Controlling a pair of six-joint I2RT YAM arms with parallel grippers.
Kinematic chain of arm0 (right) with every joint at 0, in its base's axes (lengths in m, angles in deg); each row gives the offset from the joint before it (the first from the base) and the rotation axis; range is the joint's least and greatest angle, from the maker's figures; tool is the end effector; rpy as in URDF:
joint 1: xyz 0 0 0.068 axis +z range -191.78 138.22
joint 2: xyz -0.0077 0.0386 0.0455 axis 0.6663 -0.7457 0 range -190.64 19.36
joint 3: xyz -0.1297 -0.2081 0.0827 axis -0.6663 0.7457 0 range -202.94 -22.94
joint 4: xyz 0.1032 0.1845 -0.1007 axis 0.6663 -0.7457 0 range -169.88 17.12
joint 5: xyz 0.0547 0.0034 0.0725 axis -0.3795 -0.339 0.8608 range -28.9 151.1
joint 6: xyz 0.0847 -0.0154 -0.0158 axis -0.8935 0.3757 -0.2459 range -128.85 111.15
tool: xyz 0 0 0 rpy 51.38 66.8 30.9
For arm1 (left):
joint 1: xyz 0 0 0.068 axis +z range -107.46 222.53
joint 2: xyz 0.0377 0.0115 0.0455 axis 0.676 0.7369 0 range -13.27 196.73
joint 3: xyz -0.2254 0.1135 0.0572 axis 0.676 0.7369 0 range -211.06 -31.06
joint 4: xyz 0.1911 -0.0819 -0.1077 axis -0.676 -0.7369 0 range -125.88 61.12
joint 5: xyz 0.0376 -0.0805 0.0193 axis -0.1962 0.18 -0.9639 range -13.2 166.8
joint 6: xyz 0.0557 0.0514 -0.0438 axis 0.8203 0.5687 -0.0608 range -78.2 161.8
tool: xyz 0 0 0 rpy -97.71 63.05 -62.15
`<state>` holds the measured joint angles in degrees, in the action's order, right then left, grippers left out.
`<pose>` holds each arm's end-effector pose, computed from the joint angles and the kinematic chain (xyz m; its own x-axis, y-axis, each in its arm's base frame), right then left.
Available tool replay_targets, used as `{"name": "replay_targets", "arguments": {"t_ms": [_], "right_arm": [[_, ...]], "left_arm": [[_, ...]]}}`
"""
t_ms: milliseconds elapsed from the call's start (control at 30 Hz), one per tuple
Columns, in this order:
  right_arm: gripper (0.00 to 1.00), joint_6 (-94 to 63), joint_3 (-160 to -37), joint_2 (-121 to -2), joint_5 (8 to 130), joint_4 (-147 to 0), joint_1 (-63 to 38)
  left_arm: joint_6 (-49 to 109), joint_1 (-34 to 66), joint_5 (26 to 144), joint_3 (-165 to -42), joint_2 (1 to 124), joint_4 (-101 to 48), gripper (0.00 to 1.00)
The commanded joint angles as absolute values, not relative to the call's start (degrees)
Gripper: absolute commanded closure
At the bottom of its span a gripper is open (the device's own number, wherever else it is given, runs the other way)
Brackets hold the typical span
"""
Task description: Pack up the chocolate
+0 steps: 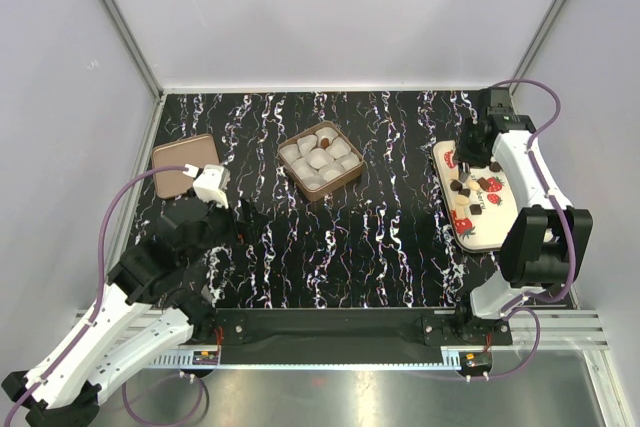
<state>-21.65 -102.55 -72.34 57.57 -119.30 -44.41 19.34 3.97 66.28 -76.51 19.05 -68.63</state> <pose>0.3293 -0.0198 0.2473 -0.8133 0.2586 -0.5211 0.2647 0.9622 0.0644 0.1182 -0.0760 0.2869 -0.5090 -0.0744 -0.8575 0.3146 0.9112 -0.2659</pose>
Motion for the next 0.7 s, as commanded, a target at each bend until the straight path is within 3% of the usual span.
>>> {"name": "replay_targets", "arguments": {"t_ms": [0,267,667], "right_arm": [[0.69,-21.77,-105.2,-72.23,58.11,-120.52,-44.68],[0.7,-25.55,-107.92,-68.53,63.83,-120.96,-41.44],[0.7,-32.76,-125.22,-79.68,57.94,-116.48,-12.09]], "left_arm": [[20.0,4.04,66.43,-76.41,18.9,-65.88,0.01],[19.91,4.04,66.08,-76.5,18.81,-65.97,0.01],[19.47,4.04,63.89,-76.68,17.15,-66.32,0.01]]}}
